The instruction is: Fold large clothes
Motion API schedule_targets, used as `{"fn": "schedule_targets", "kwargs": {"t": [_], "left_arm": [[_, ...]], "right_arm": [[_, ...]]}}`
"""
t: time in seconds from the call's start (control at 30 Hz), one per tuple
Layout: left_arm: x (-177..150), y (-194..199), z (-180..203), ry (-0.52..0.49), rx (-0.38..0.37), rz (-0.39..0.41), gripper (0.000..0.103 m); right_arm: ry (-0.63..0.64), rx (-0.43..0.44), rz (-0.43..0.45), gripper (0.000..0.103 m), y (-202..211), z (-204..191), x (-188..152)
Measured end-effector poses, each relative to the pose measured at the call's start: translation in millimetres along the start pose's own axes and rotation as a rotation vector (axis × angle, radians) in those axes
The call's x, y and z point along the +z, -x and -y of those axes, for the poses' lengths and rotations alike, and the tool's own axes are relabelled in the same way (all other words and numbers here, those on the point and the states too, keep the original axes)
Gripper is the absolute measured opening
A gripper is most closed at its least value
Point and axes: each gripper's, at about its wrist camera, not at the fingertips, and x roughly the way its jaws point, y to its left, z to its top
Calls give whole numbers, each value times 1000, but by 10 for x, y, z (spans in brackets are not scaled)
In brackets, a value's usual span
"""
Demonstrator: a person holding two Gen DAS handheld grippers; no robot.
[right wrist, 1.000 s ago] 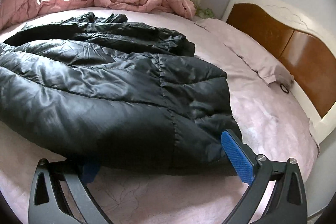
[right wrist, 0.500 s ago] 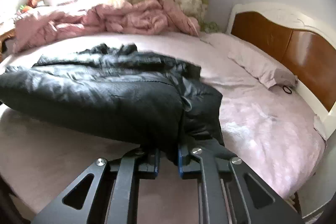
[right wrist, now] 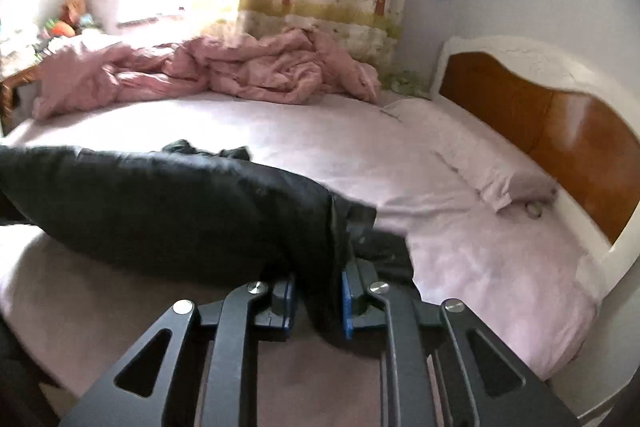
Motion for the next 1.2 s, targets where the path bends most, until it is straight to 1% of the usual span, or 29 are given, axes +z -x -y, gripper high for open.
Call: {"fn": "schedule_targets", "kwargs": {"t": [0.07,0.13,0.17,0.2,0.23,0.27,0.3,0.33,0.37,0.4,0.43,0.47,0.5,0.57,0.63,0.73,0.8,0.83,0.87,0.9,0.93,0.97,1.0,1.03,1.07,1.1,1.13,1.17,1.2], "left_arm": [[240,-245,-40,-12,18,-7,39],[450,-516,-67,-9,-1,-8,42],[532,-653,-76,-13,-1,2,49],[577,-764,-95,-14,19,13,55],[614,-869,-108,-9,54,27,70],[638,-955,-131,9,93,45,82],[643,-1004,-169,31,107,72,85],[643,-1014,-206,47,99,99,85],[634,-1005,-246,67,81,123,86],[617,-973,-293,90,61,144,88],[592,-925,-342,113,45,167,96],[550,-858,-400,140,35,194,103],[500,-778,-462,165,31,222,103],[370,-621,-567,187,24,258,103],[235,-513,-630,184,24,275,103],[96,-557,-722,181,40,233,103],[30,-731,-811,214,3,176,103],[-6,-836,-859,243,-58,149,102],[-42,-937,-891,265,-144,128,99],[-75,-1024,-911,282,-210,115,94],[-87,-1090,-919,293,-225,101,77],[-83,-1153,-914,291,-225,89,48],[-62,-1210,-912,283,-232,87,34],[-36,-1233,-911,284,-245,97,12],[-4,-1225,-908,289,-249,119,8],[54,-1198,-907,288,-251,150,7],[130,-1168,-893,276,-234,177,6],[210,-1158,-880,264,-210,185,6],[284,-1174,-864,262,-187,184,6]], "right_arm": [[22,-26,16,21,-236,-103,215],[28,-53,-9,31,-581,-146,420],[22,-61,-20,42,-718,-142,487],[9,-72,-33,50,-885,-119,557],[-9,-84,-43,53,-1043,-84,613],[-29,-75,-59,54,-1178,-48,654],[-41,-55,-79,54,-1288,-19,681],[-47,-42,-91,54,-1366,-4,699],[-51,-33,-94,58,-1416,7,704],[-52,-24,-91,65,-1471,25,700],[-54,-26,-80,70,-1493,48,694],[-59,-30,-67,82,-1497,76,677],[-72,-33,-44,89,-1483,138,653],[-108,-20,-12,89,-1434,288,598],[-148,-12,-3,89,-1383,461,519],[-253,18,2,89,-1322,800,328],[-315,78,-32,89,-1374,970,193],[-345,127,-68,89,-1441,1041,113],[-368,184,-114,89,-1527,1082,41],[-381,237,-144,89,-1607,1103,-13],[-394,289,-167,89,-1679,1113,-64],[-403,317,-173,80,-1725,1110,-101],[-406,330,-174,63,-1769,1088,-126],[-403,332,-173,53,-1797,1069,-125],[-401,335,-163,27,-1817,1044,-109],[-403,327,-147,9,-1817,1031,-100],[-406,299,-108,8,-1805,1021,-60],[-403,254,-66,6,-1783,1009,2],[-397,222,-48,5,-1792,992,70]]}}
